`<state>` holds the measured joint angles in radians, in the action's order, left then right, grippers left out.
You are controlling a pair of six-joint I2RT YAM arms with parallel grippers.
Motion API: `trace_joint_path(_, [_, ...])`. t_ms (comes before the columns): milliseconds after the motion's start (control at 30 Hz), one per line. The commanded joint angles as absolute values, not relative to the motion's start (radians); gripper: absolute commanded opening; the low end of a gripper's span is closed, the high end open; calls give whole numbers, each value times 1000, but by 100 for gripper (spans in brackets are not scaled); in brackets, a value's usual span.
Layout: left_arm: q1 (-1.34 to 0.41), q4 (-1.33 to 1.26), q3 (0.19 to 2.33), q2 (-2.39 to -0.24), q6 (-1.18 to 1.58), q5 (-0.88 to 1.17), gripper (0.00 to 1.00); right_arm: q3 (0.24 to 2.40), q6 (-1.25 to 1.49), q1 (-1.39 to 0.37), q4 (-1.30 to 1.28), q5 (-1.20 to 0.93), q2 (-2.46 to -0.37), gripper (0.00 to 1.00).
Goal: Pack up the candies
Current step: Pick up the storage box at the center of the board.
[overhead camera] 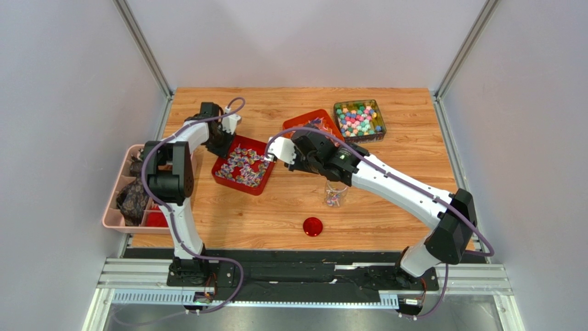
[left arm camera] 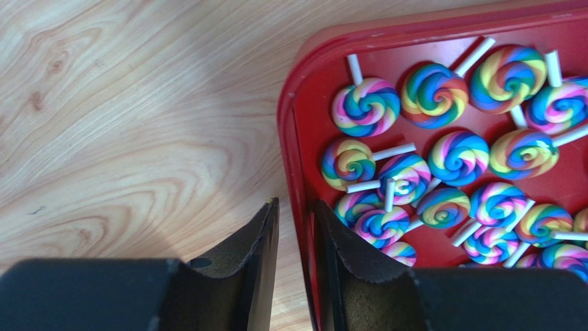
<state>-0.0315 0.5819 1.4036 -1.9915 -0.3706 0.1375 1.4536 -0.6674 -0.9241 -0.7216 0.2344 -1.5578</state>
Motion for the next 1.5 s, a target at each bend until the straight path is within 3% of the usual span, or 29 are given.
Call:
trace_joint_path(0, [-43, 620, 1434, -2011, -396, 107, 33, 1491, -696, -943, -716, 267, -1574, 0])
trace_joint_path(67, [-49, 633, 1450, -2022, -397, 110, 32, 1505, -709, -948, -733, 275, -1580, 0])
trace_joint_path(167, [-51, 666, 1480, -2040, -396, 133, 13, 1529, -730, -957, -753, 288, -1595, 0])
trace_joint_path(200, [-51, 687, 1488, -2045, -394, 144, 1, 1535, -735, -962, -759, 291, -1601, 0])
trace_joint_path(567, [-51, 764, 1535, -2056, -377, 256, 0, 1657, -776, -980, -836, 291, -1666, 0])
trace_joint_path(800, [-14, 919, 1650, -2078, -368, 664, 0, 1735, -796, -989, -859, 298, -1681, 0])
trace_joint_path(1167, [-6, 1120, 1775, -2198, -417, 840, 0, 1879, -695, -985, -974, 140, -1648, 0])
trace_joint_path(1467, [-6, 1196, 1784, -2209, -482, 936, 0, 1868, -689, -985, -976, 130, -1643, 0])
